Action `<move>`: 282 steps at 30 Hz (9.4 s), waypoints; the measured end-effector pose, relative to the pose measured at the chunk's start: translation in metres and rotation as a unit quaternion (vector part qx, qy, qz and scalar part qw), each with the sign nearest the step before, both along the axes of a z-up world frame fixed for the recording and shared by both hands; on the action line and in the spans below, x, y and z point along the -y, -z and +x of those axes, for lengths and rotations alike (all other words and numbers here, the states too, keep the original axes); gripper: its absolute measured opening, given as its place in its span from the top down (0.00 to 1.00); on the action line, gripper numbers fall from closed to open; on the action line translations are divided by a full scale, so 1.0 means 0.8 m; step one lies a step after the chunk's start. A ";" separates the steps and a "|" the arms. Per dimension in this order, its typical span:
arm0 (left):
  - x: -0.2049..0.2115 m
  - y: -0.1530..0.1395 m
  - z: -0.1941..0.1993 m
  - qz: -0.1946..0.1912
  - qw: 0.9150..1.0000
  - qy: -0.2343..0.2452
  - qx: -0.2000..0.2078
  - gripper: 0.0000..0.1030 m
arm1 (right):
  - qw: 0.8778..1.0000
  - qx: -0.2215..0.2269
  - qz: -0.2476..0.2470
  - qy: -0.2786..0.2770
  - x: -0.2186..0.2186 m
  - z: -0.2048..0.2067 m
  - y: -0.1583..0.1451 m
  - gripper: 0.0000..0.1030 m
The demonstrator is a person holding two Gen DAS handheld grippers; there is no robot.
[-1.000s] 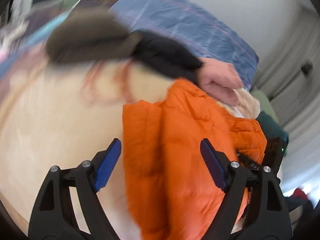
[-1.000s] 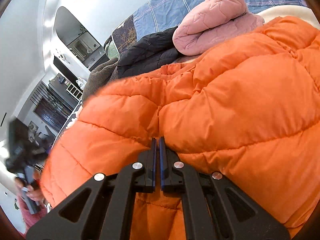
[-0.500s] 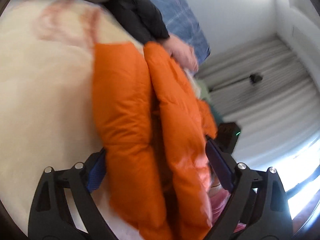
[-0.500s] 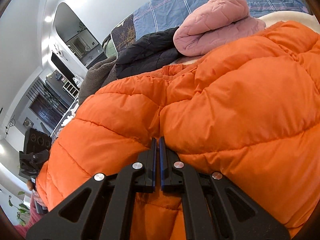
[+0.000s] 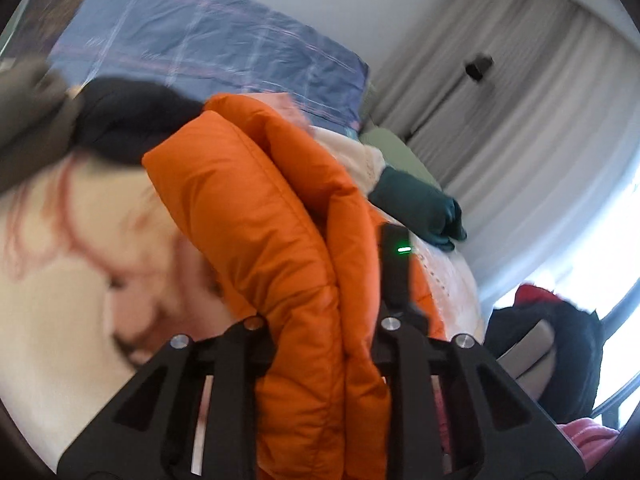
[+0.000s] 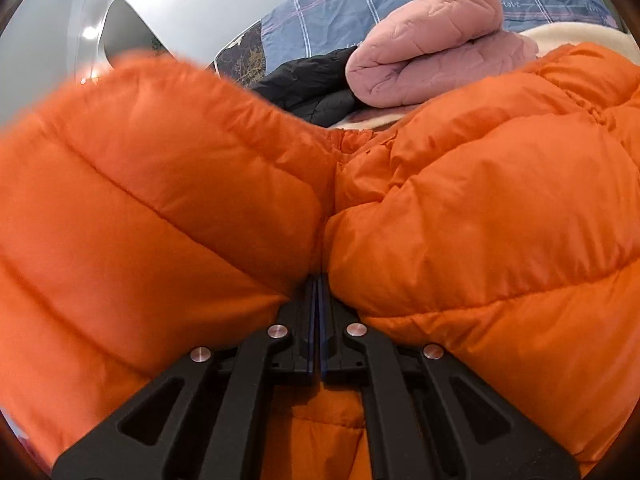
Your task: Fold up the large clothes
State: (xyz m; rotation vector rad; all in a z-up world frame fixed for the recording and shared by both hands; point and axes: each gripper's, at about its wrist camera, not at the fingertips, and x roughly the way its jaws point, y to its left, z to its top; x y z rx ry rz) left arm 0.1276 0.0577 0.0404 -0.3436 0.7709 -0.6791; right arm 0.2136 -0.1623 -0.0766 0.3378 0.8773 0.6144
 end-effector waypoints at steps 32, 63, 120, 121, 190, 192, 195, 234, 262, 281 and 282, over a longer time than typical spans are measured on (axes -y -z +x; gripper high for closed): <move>0.369 0.055 0.026 0.235 0.962 0.124 0.069 0.25 | 0.983 0.033 0.019 0.180 0.268 -0.098 -0.006 0.86; 0.333 0.062 0.044 -0.001 0.983 0.185 -0.018 0.24 | 0.982 0.023 0.020 0.187 0.227 -0.220 -0.070 0.80; 0.329 0.052 0.073 0.163 0.966 0.166 0.112 0.86 | 0.951 0.074 -0.144 0.265 0.212 -0.217 -0.004 0.76; 0.341 0.035 0.071 0.170 0.961 0.170 0.136 0.86 | 0.950 0.074 -0.145 0.266 0.212 -0.216 -0.005 0.76; 0.399 0.133 0.173 0.252 0.953 0.150 0.071 0.81 | 0.936 0.171 -0.132 0.278 0.248 -0.166 -0.140 0.91; 0.398 0.133 0.173 0.248 0.954 0.150 0.070 0.81 | 0.950 0.120 -0.098 0.270 0.259 -0.123 -0.114 0.92; 0.393 0.133 0.175 0.236 0.958 0.151 0.067 0.81 | 0.943 0.041 -0.166 0.285 0.261 -0.077 -0.040 1.00; 0.248 0.153 0.212 0.236 0.968 0.032 0.082 0.76 | 0.939 0.040 -0.175 0.293 0.260 -0.073 0.001 1.00; 0.208 0.124 0.188 0.299 0.949 -0.069 0.072 0.39 | 0.936 0.045 -0.178 0.299 0.262 -0.076 0.002 1.00; 0.250 0.124 -0.136 0.324 0.926 0.065 0.185 0.21 | 0.939 0.047 -0.157 0.301 0.267 -0.079 0.003 1.00; 0.258 0.128 -0.129 0.336 0.921 0.044 0.189 0.21 | 0.940 0.046 -0.155 0.301 0.269 -0.079 0.003 1.00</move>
